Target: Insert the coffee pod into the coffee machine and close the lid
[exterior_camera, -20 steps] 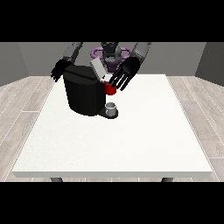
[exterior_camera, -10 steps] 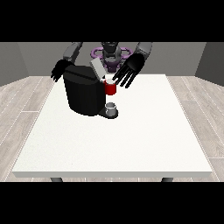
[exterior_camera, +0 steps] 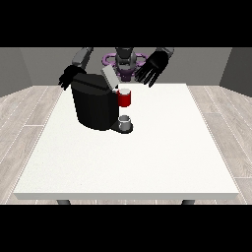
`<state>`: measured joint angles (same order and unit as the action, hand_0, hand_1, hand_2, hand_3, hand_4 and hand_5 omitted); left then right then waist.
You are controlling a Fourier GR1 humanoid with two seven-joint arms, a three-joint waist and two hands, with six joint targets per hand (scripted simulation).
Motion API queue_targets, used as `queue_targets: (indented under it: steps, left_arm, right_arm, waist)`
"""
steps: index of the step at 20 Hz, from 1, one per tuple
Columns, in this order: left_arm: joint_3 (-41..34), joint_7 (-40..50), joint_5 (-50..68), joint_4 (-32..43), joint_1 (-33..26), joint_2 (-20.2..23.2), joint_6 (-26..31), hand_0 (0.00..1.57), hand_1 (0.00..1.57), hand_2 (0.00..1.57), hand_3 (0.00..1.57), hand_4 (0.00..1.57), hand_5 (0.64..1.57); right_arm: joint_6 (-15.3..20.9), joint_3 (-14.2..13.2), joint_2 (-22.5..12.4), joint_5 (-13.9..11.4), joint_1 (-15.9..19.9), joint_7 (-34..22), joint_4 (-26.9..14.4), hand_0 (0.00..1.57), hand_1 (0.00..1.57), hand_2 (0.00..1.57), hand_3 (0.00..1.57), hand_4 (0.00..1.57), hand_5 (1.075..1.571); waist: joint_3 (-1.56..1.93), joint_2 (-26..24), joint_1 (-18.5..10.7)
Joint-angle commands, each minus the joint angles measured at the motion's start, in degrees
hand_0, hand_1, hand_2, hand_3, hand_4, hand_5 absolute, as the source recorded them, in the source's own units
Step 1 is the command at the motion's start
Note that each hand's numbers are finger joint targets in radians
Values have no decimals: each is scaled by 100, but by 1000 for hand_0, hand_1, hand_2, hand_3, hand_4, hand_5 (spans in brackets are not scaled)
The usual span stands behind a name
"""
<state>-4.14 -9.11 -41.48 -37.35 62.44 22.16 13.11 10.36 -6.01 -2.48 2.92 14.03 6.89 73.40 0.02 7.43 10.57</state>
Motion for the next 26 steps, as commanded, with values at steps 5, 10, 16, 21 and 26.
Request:
queue_targets:
  steps: [5,10,16,21,26]
  left_arm:
    - [-1209,-86,1511,-108,-764,-892,-72,0,0,0,0,249,1571]
    - [-1431,-402,1967,-162,-1745,-1415,-130,0,0,0,0,0,1571]
    - [-1719,-499,2498,-213,-2439,-1532,194,0,0,0,0,227,1571]
    - [-1760,-446,2673,-379,-2937,-1508,269,0,0,0,0,0,1571]
    - [-1706,-527,2977,-724,-3429,-1999,268,0,0,0,0,57,1571]
  right_arm:
    - [-198,-225,-121,182,-810,120,-232,0,0,0,0,430,1571]
    - [-274,-345,-146,307,-1073,314,-136,0,0,0,0,445,1571]
    - [-455,12,-506,77,-885,-544,512,0,0,0,0,390,1571]
    - [-884,59,-742,271,-707,-727,972,0,0,0,0,125,1571]
    - [-942,187,-708,296,-510,-1055,1180,0,0,0,0,0,1571]
  waist:
    - [-7,-1014,-536]
    - [-3,-1525,-928]
    - [-8,-2070,-1048]
    - [-5,-2221,-1168]
    - [-4,-2335,-1437]
